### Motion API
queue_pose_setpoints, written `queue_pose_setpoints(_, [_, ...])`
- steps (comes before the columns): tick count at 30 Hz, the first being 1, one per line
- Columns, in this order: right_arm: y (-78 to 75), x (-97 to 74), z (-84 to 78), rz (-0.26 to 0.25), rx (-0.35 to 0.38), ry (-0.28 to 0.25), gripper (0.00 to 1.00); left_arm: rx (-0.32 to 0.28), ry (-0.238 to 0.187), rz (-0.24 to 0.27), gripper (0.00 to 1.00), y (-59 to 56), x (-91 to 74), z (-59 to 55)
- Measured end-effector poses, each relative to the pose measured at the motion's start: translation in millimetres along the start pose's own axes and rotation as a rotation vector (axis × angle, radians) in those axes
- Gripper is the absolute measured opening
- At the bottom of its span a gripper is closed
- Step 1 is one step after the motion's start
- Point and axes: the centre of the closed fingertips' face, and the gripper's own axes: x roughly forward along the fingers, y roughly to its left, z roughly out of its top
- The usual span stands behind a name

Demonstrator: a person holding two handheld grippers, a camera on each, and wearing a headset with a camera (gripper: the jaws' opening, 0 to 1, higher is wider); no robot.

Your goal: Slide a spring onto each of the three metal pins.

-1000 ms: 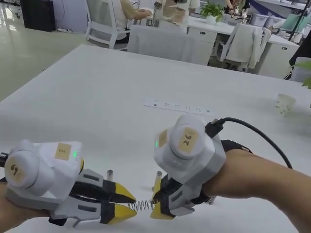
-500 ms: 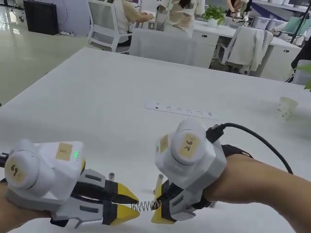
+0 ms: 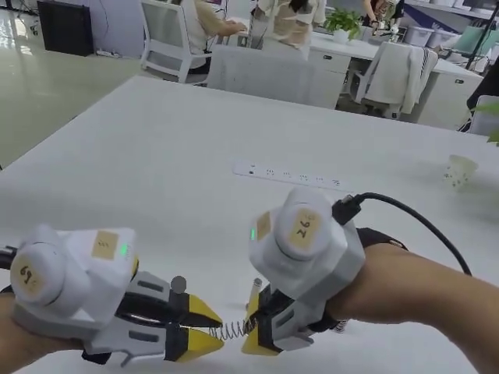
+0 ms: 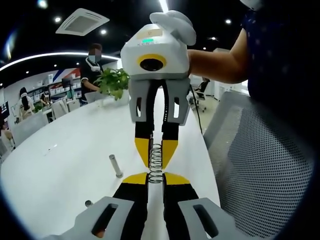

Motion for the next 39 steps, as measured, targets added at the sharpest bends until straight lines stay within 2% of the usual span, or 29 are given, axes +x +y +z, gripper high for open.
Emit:
queue_pose_setpoints(6, [2.7, -2.0, 5.4, 0.002, -0.012, -0.002, 0.09, 0.020, 0.019, -0.006, 0.02, -2.0, 2.1, -3.6])
queue_pose_setpoints(20, [6.7, -6.1, 19.4, 0.008, -0.029, -0.018, 0.09, 0.021, 0.028, -0.013, 0.02, -4.5, 3.3, -5.5])
queue_pose_setpoints(39, [10.6, -8.4, 31.3, 0.022, -0.037, -0.039, 0.09, 0.004, 0.016, -0.027, 0.02, -5.8, 6.4, -4.3])
